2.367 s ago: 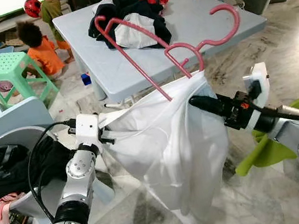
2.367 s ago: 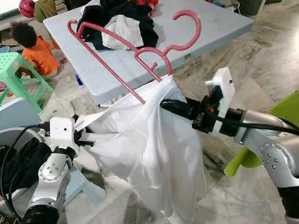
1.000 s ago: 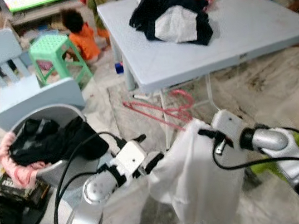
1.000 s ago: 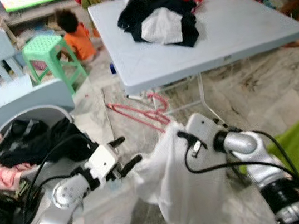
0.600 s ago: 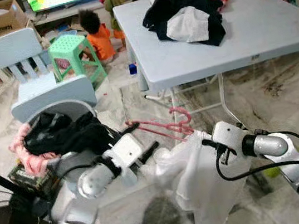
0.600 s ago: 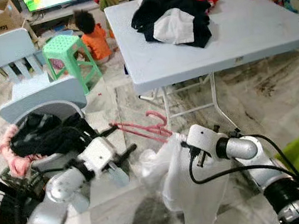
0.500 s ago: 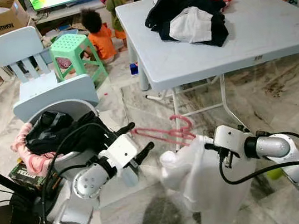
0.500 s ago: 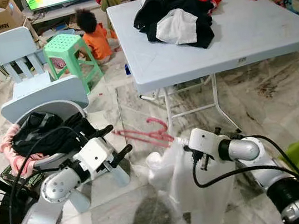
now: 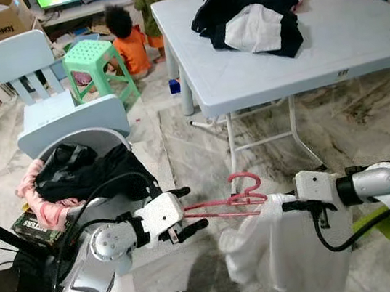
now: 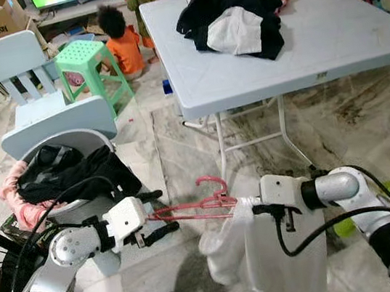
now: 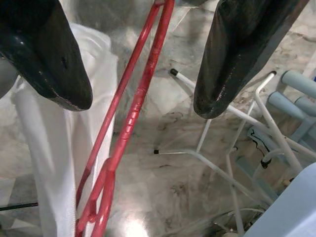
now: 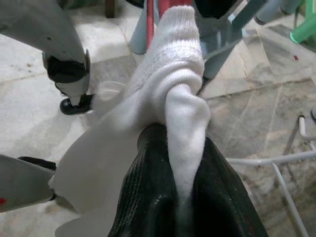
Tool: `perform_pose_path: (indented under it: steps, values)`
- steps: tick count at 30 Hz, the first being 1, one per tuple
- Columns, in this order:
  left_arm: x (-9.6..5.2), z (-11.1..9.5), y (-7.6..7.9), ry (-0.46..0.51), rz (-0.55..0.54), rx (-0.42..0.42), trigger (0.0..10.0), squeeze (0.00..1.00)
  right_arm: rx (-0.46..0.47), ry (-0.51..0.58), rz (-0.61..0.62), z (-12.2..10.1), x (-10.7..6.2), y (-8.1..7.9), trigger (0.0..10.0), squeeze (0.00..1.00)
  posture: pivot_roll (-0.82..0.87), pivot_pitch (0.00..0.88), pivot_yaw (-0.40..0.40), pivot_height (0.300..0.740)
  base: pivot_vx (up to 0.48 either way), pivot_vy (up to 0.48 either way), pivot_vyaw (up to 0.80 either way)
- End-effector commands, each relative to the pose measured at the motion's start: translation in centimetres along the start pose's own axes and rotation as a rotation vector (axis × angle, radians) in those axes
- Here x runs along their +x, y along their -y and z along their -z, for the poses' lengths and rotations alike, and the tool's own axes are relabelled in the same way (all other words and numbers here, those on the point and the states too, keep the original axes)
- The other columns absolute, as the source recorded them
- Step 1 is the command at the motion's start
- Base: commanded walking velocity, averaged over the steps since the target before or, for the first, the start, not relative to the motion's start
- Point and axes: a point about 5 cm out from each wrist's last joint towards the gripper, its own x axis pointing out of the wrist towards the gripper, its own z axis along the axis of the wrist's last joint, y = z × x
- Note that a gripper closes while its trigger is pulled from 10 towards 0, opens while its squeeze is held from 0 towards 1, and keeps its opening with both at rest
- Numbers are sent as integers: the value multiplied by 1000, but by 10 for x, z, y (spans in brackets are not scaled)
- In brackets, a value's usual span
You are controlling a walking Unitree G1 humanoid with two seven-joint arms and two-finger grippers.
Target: Hang hanger
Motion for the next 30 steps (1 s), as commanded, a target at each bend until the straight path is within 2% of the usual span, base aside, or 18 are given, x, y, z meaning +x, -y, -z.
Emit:
perform_pose_path:
  steps: [1,2,3,4,5,17,23,30]
  values:
    - [2,0,-1,4,34,6,6706,0,-65,33,17,-13,-9,13,10000,0,-35,0,25,740,0,0,0]
    - [4,0,-4,7,38,2,4275,0,-68,32,-8,-14,-11,13,10000,0,-35,0,25,740,0,0,0]
    - [4,-1,-4,11,42,1,902,0,-69,34,-18,-14,-11,13,10000,0,-35,0,26,740,0,0,0]
    - [5,-1,-5,14,45,0,902,0,-70,36,-24,-14,-12,13,10000,0,-35,0,26,740,0,0,0]
    - [6,-1,-4,16,65,-2,0,0,-66,46,-31,-16,-12,13,10000,0,-35,0,27,740,0,0,0]
    - [18,-5,-2,46,157,43,0,0,-59,73,-92,-20,-11,10,10000,0,-38,0,30,740,0,0,0]
    - [23,-7,-2,67,183,27,0,0,-56,80,-101,-21,-11,9,10000,0,-43,0,34,740,0,0,0]
    - [25,-3,3,48,239,15,0,0,-61,97,-108,-27,-11,13,10000,0,-44,0,33,740,0,0,0]
